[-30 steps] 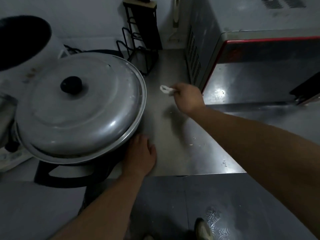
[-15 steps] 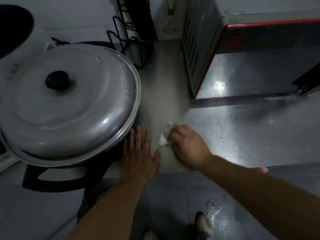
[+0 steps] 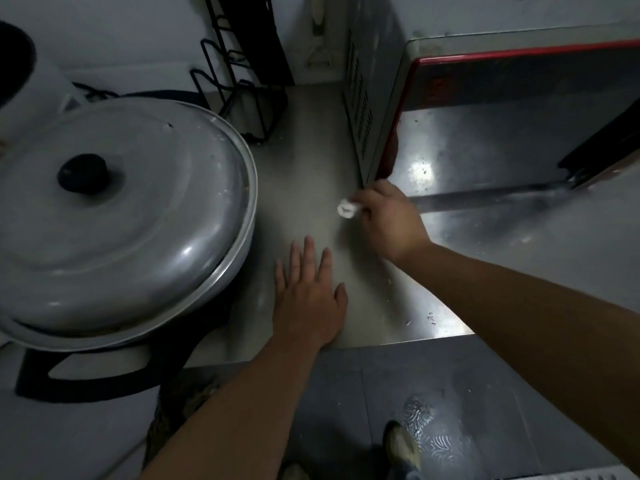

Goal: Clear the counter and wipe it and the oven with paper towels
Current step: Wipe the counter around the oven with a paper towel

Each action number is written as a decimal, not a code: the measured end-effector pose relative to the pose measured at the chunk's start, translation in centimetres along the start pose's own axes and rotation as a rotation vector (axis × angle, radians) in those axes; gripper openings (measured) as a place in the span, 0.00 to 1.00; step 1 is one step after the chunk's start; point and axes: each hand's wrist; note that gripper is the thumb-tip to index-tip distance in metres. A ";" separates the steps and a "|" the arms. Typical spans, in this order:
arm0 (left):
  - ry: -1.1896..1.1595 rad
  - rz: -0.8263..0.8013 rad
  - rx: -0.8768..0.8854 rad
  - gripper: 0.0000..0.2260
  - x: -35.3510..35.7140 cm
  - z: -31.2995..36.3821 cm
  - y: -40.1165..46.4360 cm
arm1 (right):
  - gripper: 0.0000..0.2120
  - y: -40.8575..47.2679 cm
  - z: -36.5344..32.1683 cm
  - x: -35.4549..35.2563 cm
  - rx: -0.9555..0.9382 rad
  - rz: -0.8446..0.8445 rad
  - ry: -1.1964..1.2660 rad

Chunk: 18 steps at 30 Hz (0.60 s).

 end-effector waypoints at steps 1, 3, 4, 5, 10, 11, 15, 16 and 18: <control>-0.009 -0.038 -0.014 0.32 0.1 0.1 0.7 | 0.14 0.4 0.3 0.5 -0.044 -0.028 -0.061; -0.021 -0.081 -0.074 0.33 0.5 0.3 1.7 | 0.15 -0.1 0.9 1.6 -0.101 -0.095 -0.151; -0.017 -0.071 -0.090 0.33 0.7 0.3 1.9 | 0.16 -0.9 1.0 2.1 -0.093 -0.125 -0.148; -0.014 -0.056 -0.098 0.33 0.8 0.4 2.0 | 0.16 -2.0 0.9 2.4 -0.071 -0.135 -0.126; 0.000 -0.059 -0.103 0.35 0.7 0.4 1.8 | 0.14 -9.2 1.2 1.2 -0.127 -0.174 -0.025; 0.009 -0.067 -0.103 0.35 0.6 0.4 1.9 | 0.13 -10.8 1.9 0.4 -0.173 -0.206 -0.033; 0.026 -0.069 -0.091 0.34 0.5 0.4 1.9 | 0.11 -14.2 5.7 -3.0 -0.216 -0.281 -0.088; 0.029 -0.059 -0.093 0.34 0.6 0.4 1.9 | 0.10 -14.3 6.5 -3.7 -0.205 -0.289 -0.090; 0.033 -0.032 -0.097 0.33 0.7 0.4 1.9 | 0.11 -13.5 7.5 -4.7 -0.161 -0.282 -0.087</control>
Point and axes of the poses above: each hand's wrist, its own y-axis towards the middle knuckle, its own x-axis out of the palm, z = x × y, and after that the axes turned 4 degrees about -x, right-handed
